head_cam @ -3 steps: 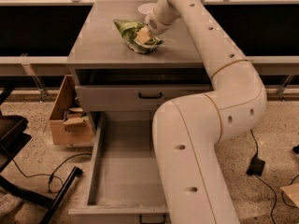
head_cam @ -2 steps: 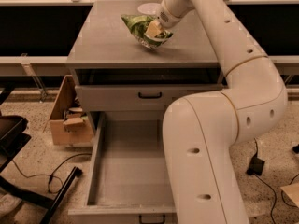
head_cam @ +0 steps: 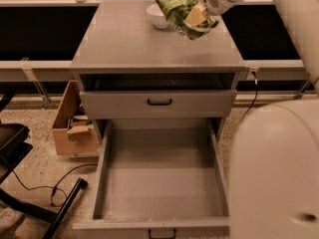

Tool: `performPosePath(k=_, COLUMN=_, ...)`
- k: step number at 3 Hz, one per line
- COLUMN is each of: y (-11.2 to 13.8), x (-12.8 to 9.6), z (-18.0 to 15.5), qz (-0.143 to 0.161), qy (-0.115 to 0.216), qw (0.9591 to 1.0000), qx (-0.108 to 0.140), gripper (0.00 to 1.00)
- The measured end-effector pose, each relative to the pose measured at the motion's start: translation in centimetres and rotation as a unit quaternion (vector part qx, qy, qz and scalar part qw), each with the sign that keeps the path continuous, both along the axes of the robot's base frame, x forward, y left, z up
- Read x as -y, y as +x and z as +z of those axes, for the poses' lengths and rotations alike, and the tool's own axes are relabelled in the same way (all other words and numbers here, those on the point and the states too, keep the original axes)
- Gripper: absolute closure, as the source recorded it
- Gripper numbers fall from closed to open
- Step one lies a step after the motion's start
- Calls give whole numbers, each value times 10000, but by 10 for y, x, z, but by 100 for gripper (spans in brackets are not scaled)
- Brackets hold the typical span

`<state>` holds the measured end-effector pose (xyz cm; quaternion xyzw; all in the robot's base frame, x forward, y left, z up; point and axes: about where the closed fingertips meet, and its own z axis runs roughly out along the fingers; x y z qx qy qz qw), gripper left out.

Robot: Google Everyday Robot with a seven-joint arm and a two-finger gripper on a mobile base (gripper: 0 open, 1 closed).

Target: Place green jalapeno chip bag into middle drawer

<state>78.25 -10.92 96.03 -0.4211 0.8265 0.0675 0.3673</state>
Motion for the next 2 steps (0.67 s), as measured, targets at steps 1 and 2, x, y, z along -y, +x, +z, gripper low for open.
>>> performPosePath(k=1, y=-53, x=31, z=14, qz=-3, qy=-53, qw=10000, qx=20, gripper=100)
performPosePath(k=2, y=-106, x=46, z=-12, qz=125, qy=16, qw=9997, qx=-222, gripper=100)
